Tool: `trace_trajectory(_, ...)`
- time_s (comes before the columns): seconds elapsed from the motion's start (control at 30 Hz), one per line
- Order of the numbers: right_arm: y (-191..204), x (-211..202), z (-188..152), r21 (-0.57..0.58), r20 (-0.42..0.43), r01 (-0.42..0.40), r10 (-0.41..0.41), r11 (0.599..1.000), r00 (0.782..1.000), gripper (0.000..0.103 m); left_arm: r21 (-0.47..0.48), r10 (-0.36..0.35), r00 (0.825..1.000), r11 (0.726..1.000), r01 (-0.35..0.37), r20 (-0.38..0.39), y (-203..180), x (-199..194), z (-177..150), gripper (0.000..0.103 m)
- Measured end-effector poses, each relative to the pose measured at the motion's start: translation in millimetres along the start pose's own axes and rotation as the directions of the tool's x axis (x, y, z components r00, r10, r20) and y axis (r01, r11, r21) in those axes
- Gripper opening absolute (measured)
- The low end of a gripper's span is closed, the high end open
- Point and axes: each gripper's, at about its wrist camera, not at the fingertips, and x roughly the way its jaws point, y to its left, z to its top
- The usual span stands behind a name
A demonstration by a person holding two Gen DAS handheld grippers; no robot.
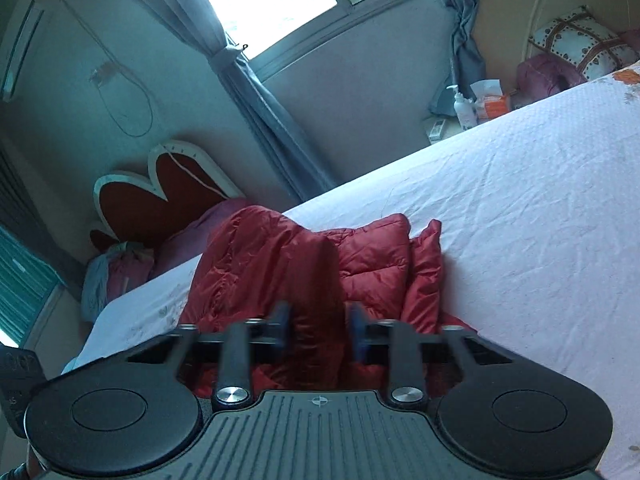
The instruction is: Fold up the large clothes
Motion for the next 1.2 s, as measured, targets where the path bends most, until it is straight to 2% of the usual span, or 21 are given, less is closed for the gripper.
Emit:
trace_trajectory(0.17,-6.3,-17.9,-7.5,-0.017,0.049,0.034,-0.033,0.999,0.998,0.009,0.024,-0.067,0.998,0.997,0.067,-0.009,-10.6,19.6,-9.4,0.015)
trace_trajectory(0.3,-19.5,-20.0,-19.0,-0.002,0.045,0.107,-0.107,0.994,0.993,0.009,0.145,-0.026,0.997,0.989,0.036,-0.068,-32.4,35.7,-9.7,0.015)
trace_trajectory(0.37,-34.5,-9.7,-28.4,0.037,0.015,0.141,-0.142,0.989,0.990,0.009,0.227,0.016,0.993,0.974,0.011,-0.115,-46.4,44.3,-11.6,0.016)
trace_trajectory(0.47,-60.1,4.7,-46.4,0.105,-0.018,0.143,-0.142,0.984,0.990,0.009,0.325,0.073,0.983,0.946,-0.015,-0.168,-57.4,59.5,-16.2,0.018)
trace_trajectory(0.53,-69.9,8.4,-53.2,0.162,-0.013,0.125,-0.125,0.979,0.992,0.009,0.342,0.091,0.978,0.939,-0.022,-0.185,-55.1,66.5,-20.0,0.018)
trace_trajectory(0.63,-68.5,5.4,-48.6,0.160,-0.019,0.137,-0.136,0.978,0.991,0.009,0.354,0.086,0.977,0.935,-0.011,-0.197,-53.0,64.4,-16.5,0.017)
trace_trajectory(0.67,-65.2,0.7,-44.9,0.151,-0.020,0.145,-0.144,0.978,0.989,0.010,0.352,0.085,0.977,0.936,-0.011,-0.194,-56.0,60.3,-14.3,0.017)
trace_trajectory(0.73,-48.1,-19.9,-38.1,0.100,0.005,0.193,-0.195,0.976,0.981,0.027,0.345,0.063,0.982,0.939,0.001,-0.176,-62.1,39.6,-10.1,0.023)
trace_trajectory(0.77,-36.4,-36.0,-36.3,0.055,0.043,0.178,-0.180,0.983,0.983,0.038,0.353,0.042,0.988,0.935,0.014,-0.150,-66.7,26.4,-10.4,0.024)
trace_trajectory(0.83,-16.1,-58.9,-36.0,-0.016,0.067,0.137,-0.136,0.990,0.988,0.038,0.366,0.015,0.993,0.930,0.030,-0.120,-76.4,0.2,-17.8,0.025)
trace_trajectory(0.97,25.1,-66.3,-53.8,-0.189,0.018,0.079,-0.077,0.979,0.997,0.038,0.345,-0.027,0.994,0.936,0.064,-0.109,-83.9,-32.2,-40.7,0.025)
trace_trajectory(1.03,29.9,-52.0,-69.8,-0.252,-0.042,0.112,-0.126,0.961,0.991,0.038,0.335,-0.008,0.992,0.941,0.050,-0.124,-85.8,-33.1,-59.4,0.027)
trace_trajectory(1.07,25.8,-36.6,-81.3,-0.276,-0.099,0.146,-0.179,0.950,0.979,0.038,0.346,0.019,0.989,0.938,0.033,-0.146,-85.2,-26.7,-67.8,0.027)
trace_trajectory(1.13,11.2,-20.4,-92.0,-0.226,-0.154,0.145,-0.182,0.963,0.971,0.038,0.329,0.035,0.984,0.944,0.025,-0.173,-81.7,-19.6,-78.7,0.024)
trace_trajectory(1.2,11.5,-24.1,-87.4,-0.218,-0.154,0.146,-0.181,0.965,0.971,0.038,0.340,0.027,0.983,0.940,0.037,-0.181,-84.2,-23.8,-71.0,0.024)
